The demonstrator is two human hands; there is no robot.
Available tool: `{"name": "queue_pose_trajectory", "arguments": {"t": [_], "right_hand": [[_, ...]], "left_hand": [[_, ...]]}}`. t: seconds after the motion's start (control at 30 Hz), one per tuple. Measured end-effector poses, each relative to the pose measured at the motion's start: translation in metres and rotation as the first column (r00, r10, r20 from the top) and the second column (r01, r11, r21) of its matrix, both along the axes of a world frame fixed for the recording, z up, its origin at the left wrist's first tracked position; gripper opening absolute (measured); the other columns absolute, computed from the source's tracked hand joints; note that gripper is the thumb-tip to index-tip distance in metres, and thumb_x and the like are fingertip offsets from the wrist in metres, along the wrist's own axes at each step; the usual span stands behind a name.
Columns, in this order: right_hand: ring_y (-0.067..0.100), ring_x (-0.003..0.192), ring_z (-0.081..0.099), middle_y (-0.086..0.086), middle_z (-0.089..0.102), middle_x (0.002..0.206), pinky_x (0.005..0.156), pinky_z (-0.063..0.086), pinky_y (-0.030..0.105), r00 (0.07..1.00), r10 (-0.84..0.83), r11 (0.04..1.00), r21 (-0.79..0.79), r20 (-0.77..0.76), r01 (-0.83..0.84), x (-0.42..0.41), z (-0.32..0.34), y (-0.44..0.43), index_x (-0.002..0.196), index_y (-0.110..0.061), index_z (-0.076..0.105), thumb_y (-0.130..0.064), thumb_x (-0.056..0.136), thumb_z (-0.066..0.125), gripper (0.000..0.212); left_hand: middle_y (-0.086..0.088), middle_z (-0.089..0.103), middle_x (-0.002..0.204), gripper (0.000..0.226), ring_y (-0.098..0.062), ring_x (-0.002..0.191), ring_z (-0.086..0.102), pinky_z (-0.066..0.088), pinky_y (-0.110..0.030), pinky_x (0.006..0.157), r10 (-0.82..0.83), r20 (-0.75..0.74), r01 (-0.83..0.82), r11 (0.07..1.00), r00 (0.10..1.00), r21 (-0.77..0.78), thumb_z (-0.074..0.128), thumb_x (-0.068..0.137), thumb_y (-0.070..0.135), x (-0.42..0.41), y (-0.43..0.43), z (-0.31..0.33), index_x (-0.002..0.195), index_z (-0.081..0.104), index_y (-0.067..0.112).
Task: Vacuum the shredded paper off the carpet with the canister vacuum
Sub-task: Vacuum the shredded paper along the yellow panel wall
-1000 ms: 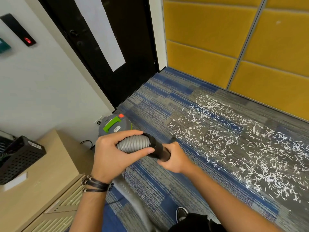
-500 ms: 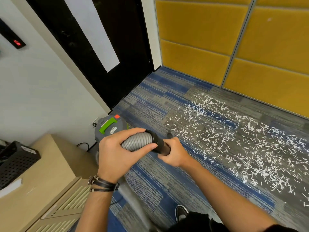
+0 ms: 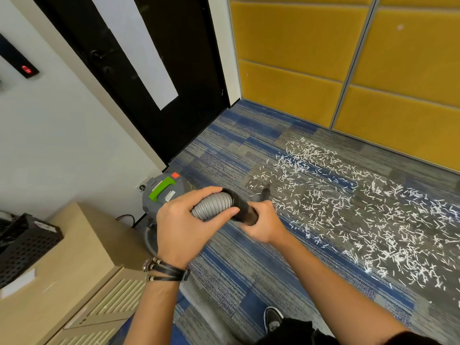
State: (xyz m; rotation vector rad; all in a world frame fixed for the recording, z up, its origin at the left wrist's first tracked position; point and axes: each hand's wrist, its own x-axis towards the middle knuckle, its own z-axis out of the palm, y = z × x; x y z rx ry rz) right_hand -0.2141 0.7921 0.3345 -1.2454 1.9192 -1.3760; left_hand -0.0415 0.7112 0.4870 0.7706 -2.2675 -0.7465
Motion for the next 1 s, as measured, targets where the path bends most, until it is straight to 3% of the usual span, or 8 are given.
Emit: {"name": "queue_pose_trajectory", "arguments": {"t": [0.23, 0.5, 0.6, 0.7, 0.83, 1.0], "right_hand": [[0.005, 0.047, 0.047, -0.013, 0.051, 0.052, 0.051, 0.038, 0.021, 0.997, 0.071, 0.997, 0.018, -0.001, -0.071, 0.008, 0.000, -0.017, 0.060, -0.034, 0.047, -0.002, 0.070, 0.073, 0.042], [0.004, 0.046, 0.044, -0.017, 0.047, 0.052, 0.050, 0.033, 0.017, 0.998, 0.045, 0.996, -0.072, 0.032, -0.043, 0.005, -0.002, -0.013, 0.063, -0.037, 0.048, -0.005, 0.070, 0.073, 0.041], [0.005, 0.047, 0.044, -0.014, 0.049, 0.053, 0.050, 0.034, 0.021, 0.999, 0.011, 0.998, -0.055, 0.040, -0.009, -0.003, -0.010, -0.012, 0.063, -0.027, 0.053, 0.002, 0.074, 0.077, 0.039], [0.005, 0.047, 0.048, -0.015, 0.052, 0.052, 0.051, 0.036, 0.019, 1.000, 0.023, 0.999, -0.039, 0.014, -0.023, -0.010, -0.013, -0.018, 0.063, -0.033, 0.053, 0.002, 0.074, 0.078, 0.045], [0.007, 0.049, 0.050, -0.008, 0.057, 0.055, 0.050, 0.039, 0.025, 0.997, 0.079, 0.997, 0.009, -0.023, -0.078, -0.015, -0.023, -0.029, 0.064, -0.017, 0.058, -0.003, 0.071, 0.077, 0.025], [0.004, 0.049, 0.046, -0.012, 0.051, 0.054, 0.052, 0.036, 0.022, 0.992, 0.123, 0.992, 0.027, 0.005, -0.123, -0.008, -0.022, -0.045, 0.061, -0.035, 0.048, -0.005, 0.070, 0.074, 0.040]], "left_hand": [[0.029, 0.073, 0.104, 0.048, 0.005, 0.094, 0.072, 0.054, -0.013, 0.090, 0.065, -0.013, -0.065, 0.997, 0.998, 0.031, 0.081, 0.070, 0.066, 0.011, -0.008, 0.005, 0.109, 0.080, 0.038], [0.018, 0.078, 0.106, 0.047, 0.001, 0.097, 0.074, 0.057, -0.020, 0.090, 0.028, -0.040, -0.028, 1.000, 0.999, 0.007, 0.090, 0.072, 0.050, 0.002, 0.002, 0.005, 0.112, 0.082, 0.027], [0.017, 0.078, 0.107, 0.047, -0.002, 0.099, 0.074, 0.060, -0.029, 0.091, 0.010, -0.058, -0.009, 1.000, 0.998, 0.021, 0.089, 0.073, 0.051, -0.005, 0.002, 0.004, 0.113, 0.082, 0.028], [0.018, 0.078, 0.106, 0.047, -0.002, 0.098, 0.074, 0.061, -0.033, 0.089, 0.019, -0.053, -0.017, 0.999, 0.998, 0.035, 0.087, 0.074, 0.055, -0.003, -0.004, -0.002, 0.114, 0.081, 0.030], [0.019, 0.077, 0.107, 0.046, 0.000, 0.098, 0.073, 0.062, -0.034, 0.090, 0.069, -0.018, -0.069, 0.997, 0.997, 0.040, 0.085, 0.074, 0.057, 0.003, -0.014, -0.014, 0.114, 0.081, 0.032], [0.019, 0.078, 0.105, 0.048, 0.000, 0.095, 0.073, 0.063, -0.035, 0.086, 0.110, -0.005, -0.109, 0.993, 0.994, 0.047, 0.084, 0.074, 0.059, 0.007, -0.021, -0.022, 0.114, 0.081, 0.033]]}}
